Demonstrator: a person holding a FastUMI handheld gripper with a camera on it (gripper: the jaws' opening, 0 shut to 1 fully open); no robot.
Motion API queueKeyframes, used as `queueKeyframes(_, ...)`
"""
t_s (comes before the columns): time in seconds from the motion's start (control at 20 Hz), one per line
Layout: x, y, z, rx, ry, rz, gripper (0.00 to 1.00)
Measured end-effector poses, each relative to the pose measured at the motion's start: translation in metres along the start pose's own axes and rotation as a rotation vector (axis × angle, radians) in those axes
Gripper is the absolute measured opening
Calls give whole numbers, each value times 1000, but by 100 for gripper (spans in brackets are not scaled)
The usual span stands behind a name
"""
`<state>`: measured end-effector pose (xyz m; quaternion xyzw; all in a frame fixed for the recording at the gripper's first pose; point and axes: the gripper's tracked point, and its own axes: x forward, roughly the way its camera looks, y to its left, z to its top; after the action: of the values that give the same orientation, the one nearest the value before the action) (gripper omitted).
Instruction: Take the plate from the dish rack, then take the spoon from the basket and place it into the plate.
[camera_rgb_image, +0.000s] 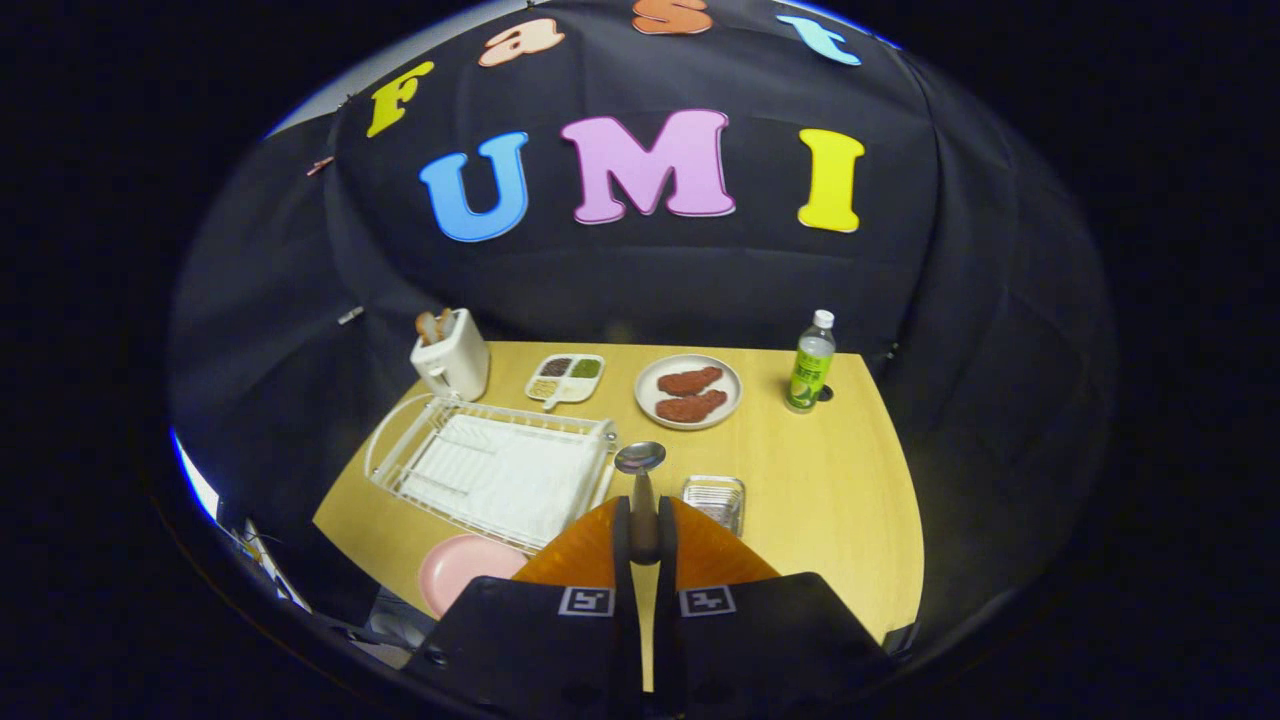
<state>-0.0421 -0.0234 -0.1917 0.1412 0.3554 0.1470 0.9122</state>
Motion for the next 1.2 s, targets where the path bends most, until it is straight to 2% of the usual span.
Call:
queueKeyframes(0.2,-11,73,1,-4,8,158,9)
queueKeyframes(0.5,9,149,-64,-84,134,288,9)
queueKeyframes(0.85,57,177,-164,-182,298,315,9)
queueKeyframes(1.2,97,186,-216,-240,326,350,9)
